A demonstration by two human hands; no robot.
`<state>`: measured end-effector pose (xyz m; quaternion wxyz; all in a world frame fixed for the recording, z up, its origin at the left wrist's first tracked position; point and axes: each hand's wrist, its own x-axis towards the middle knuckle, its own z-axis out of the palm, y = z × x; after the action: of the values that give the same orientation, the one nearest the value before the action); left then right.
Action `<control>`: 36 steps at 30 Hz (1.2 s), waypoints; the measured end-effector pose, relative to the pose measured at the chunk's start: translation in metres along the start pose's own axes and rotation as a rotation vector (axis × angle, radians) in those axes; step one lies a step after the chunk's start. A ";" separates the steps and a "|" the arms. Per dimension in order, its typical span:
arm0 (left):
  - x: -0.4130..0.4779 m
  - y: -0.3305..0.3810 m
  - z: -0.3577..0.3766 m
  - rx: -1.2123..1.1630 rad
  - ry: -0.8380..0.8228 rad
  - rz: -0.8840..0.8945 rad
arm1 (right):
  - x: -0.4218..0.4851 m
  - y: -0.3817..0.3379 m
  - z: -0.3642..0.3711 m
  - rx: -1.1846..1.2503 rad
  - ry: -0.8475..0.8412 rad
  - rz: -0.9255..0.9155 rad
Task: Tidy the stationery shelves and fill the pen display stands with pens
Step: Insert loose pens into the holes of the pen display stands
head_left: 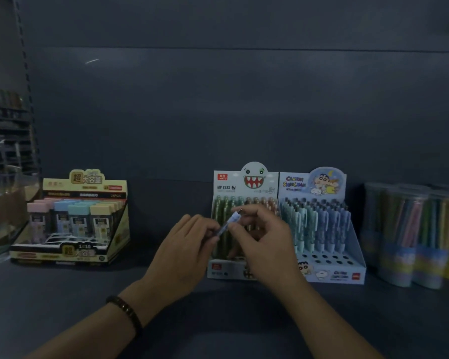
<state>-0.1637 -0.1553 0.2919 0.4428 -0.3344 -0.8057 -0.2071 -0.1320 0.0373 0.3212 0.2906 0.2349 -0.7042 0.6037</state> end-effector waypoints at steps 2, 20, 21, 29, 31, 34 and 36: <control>0.005 0.003 -0.003 -0.042 0.011 -0.020 | 0.001 -0.001 -0.002 0.001 0.051 -0.021; 0.063 0.113 0.065 -0.098 -0.302 0.123 | 0.044 0.009 -0.155 -0.234 0.312 -0.106; 0.064 0.115 0.070 -0.102 -0.323 0.124 | 0.045 0.011 -0.161 -0.231 0.303 -0.120; 0.049 0.107 0.080 -0.077 -0.511 0.117 | 0.028 0.038 -0.188 -0.257 0.310 -0.183; 0.049 0.109 0.078 -0.066 -0.523 0.117 | 0.030 0.038 -0.191 -0.273 0.327 -0.191; 0.048 0.112 0.079 -0.043 -0.535 0.108 | 0.029 0.037 -0.191 -0.316 0.330 -0.201; 0.047 0.114 0.081 -0.035 -0.535 0.107 | 0.029 0.039 -0.192 -0.370 0.323 -0.195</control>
<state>-0.1455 -0.0087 0.2945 0.2187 -0.4269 -0.8715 -0.1015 -0.1552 0.2336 0.3328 0.4941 0.1448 -0.7211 0.4637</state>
